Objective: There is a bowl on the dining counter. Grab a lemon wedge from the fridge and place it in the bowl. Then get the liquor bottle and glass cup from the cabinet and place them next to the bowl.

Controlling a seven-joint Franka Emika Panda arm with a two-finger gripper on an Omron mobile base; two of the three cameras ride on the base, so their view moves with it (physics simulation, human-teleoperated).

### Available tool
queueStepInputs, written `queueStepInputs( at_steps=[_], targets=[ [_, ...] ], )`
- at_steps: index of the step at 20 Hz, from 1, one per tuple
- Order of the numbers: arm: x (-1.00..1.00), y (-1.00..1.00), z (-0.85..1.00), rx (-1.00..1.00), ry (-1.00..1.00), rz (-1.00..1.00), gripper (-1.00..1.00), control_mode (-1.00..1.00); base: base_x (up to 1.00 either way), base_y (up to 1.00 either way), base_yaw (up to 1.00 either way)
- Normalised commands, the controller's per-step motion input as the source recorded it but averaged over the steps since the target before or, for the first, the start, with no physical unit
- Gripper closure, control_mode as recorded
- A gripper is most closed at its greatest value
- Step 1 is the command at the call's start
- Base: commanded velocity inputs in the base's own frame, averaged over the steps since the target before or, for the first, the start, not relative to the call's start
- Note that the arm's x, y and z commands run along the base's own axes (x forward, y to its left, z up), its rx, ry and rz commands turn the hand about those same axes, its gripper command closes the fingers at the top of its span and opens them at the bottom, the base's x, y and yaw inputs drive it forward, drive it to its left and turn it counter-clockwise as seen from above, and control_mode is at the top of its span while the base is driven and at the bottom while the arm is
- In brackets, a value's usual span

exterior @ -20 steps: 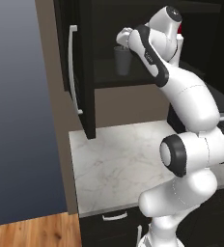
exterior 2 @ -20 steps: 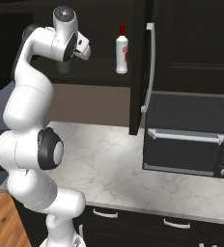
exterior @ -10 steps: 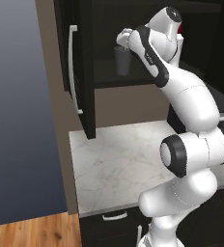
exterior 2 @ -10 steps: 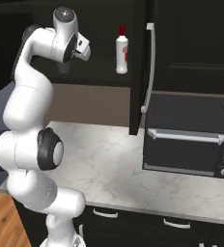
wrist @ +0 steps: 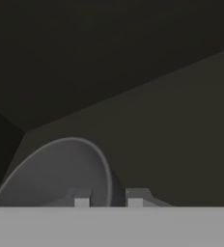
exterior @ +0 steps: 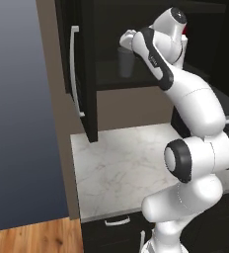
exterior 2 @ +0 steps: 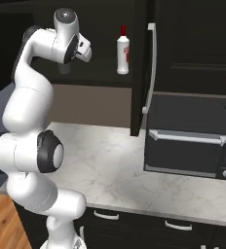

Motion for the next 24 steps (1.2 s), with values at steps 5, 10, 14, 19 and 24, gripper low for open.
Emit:
queueStepInputs(
  at_steps=[5,10,14,19,24],
  targets=[
    [-0.04,-0.04,-0.08,0.0,0.0,0.0,1.0,-1.0,0.0,0.0,0.0],
    [-0.45,-0.26,0.0,0.0,0.0,0.0,1.0,-1.0,0.0,0.0,0.0],
    [-0.86,-0.42,0.0,0.0,-0.02,0.0,1.0,-1.0,0.0,0.0,0.0],
    [-1.0,-0.44,0.02,0.01,-0.05,0.0,1.0,-1.0,0.0,0.0,0.0],
    [-1.0,-0.22,0.0,0.0,-0.02,0.0,1.0,-1.0,0.0,0.0,0.0]
  ],
)
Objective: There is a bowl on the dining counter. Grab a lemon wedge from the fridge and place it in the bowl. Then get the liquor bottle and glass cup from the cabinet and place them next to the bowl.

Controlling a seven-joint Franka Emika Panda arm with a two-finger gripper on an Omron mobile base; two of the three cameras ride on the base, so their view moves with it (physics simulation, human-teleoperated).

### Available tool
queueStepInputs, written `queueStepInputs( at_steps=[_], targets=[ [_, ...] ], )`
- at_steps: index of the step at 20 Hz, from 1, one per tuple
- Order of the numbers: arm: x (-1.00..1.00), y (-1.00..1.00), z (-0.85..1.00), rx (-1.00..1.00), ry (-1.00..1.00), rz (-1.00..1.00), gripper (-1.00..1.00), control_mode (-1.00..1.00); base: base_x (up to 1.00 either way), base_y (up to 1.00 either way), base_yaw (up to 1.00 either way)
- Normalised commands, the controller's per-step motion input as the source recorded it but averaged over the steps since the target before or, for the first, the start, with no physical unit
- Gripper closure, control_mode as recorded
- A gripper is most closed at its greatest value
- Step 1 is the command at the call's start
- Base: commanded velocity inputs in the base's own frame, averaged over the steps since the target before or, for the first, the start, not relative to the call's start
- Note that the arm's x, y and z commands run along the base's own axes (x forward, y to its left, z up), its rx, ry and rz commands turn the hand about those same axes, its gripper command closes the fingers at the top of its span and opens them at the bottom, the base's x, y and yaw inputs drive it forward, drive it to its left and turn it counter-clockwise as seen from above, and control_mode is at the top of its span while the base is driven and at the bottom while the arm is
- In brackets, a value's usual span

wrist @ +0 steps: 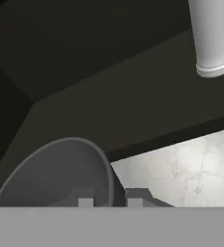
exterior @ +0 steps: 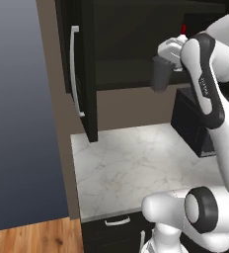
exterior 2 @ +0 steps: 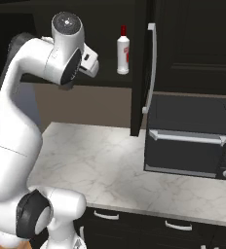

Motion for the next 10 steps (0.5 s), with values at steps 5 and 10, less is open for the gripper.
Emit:
queueStepInputs(
  at_steps=[5,10],
  targets=[
    [-1.0,-0.02,-0.08,-0.03,0.0,0.0,1.0,-1.0,0.0,0.0,0.0],
    [-0.93,0.0,-0.34,-0.11,0.08,0.0,1.0,-1.0,0.0,0.0,0.0]
  ],
)
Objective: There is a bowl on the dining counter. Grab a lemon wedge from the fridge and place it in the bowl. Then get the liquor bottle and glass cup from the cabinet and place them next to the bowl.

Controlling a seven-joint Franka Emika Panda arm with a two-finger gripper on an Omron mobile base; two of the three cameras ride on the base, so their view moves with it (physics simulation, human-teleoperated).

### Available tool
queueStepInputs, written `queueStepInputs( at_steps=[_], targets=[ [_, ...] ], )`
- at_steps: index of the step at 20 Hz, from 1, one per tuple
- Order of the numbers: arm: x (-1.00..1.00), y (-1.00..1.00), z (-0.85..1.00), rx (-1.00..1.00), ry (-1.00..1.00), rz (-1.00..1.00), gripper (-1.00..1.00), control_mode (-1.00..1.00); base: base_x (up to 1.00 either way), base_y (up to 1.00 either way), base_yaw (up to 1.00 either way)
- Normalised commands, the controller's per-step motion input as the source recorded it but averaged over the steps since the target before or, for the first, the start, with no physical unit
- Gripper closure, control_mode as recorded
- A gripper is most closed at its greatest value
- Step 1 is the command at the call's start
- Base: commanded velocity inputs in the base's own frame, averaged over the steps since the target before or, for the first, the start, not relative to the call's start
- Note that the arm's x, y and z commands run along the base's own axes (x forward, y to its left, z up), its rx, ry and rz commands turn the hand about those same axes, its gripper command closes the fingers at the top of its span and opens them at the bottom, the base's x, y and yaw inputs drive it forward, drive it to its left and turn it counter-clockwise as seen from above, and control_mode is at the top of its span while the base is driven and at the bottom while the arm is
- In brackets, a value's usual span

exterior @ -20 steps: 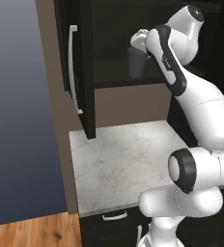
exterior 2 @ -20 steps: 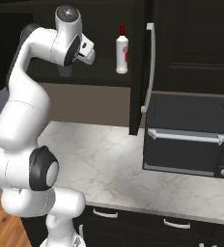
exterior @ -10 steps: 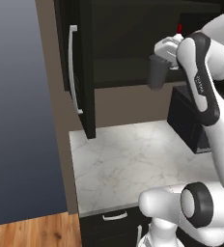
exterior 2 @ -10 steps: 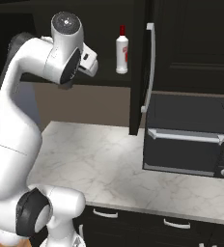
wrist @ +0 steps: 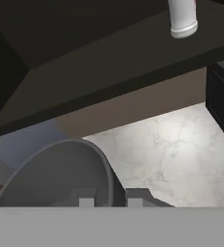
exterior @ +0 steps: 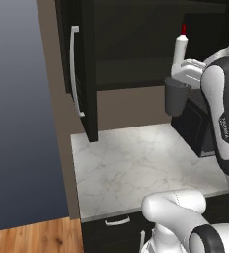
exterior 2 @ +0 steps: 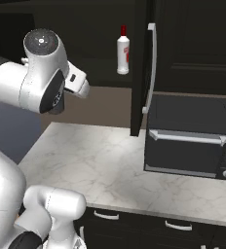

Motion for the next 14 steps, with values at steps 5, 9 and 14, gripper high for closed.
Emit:
queueStepInputs(
  at_steps=[5,9,14],
  targets=[
    [-0.25,0.0,-0.51,-0.11,0.2,0.0,1.0,-1.0,0.0,0.0,0.0],
    [-0.04,-0.01,-0.49,-0.08,0.16,0.0,1.0,-1.0,0.0,0.0,0.0],
    [-0.13,-0.05,-0.31,-0.02,0.08,0.0,1.0,1.0,-0.13,0.0,0.0]
  ],
)
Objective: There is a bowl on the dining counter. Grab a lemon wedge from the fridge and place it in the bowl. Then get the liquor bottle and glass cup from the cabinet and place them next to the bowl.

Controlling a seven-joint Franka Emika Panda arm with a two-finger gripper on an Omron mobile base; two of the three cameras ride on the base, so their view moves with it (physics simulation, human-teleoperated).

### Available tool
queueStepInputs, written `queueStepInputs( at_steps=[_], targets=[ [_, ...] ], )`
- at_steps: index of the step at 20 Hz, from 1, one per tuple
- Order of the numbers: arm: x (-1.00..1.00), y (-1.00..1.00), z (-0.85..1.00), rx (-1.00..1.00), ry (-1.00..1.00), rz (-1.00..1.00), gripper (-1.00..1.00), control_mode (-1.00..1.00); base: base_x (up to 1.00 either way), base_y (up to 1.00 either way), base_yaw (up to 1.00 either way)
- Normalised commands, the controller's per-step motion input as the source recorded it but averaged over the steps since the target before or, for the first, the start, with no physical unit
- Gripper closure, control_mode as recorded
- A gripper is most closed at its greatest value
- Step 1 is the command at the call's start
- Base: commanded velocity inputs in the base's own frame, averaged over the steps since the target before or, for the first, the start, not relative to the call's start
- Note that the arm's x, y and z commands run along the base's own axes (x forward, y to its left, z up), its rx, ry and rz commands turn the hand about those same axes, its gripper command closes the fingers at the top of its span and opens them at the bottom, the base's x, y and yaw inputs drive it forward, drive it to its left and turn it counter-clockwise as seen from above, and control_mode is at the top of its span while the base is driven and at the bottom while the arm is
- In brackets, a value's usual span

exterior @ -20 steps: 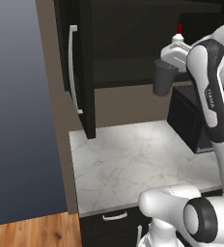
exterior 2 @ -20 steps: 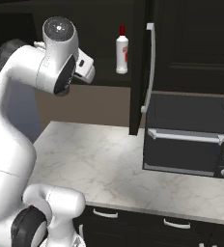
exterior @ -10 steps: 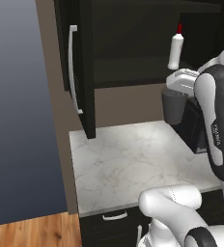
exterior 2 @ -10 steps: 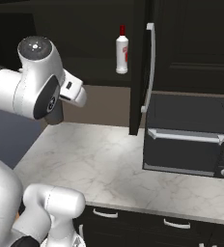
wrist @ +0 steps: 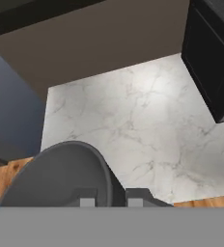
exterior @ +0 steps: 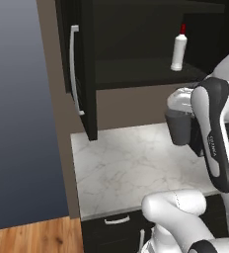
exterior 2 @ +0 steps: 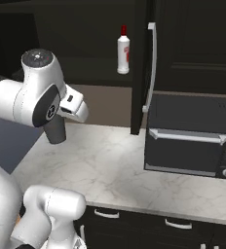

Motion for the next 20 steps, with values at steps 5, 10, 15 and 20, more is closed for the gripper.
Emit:
queueStepInputs(
  at_steps=[5,10,15,20],
  targets=[
    [0.0,0.0,0.0,0.0,0.0,0.0,1.0,1.0,-1.0,0.0,0.0],
    [0.0,0.0,0.0,0.0,0.0,0.0,1.0,1.0,-1.0,0.01,0.01],
    [0.0,0.0,0.0,0.0,0.0,0.0,1.0,1.0,-0.86,0.43,0.53],
    [0.0,0.0,0.0,0.0,0.0,0.0,1.0,1.0,-0.52,0.48,0.9]
  ],
)
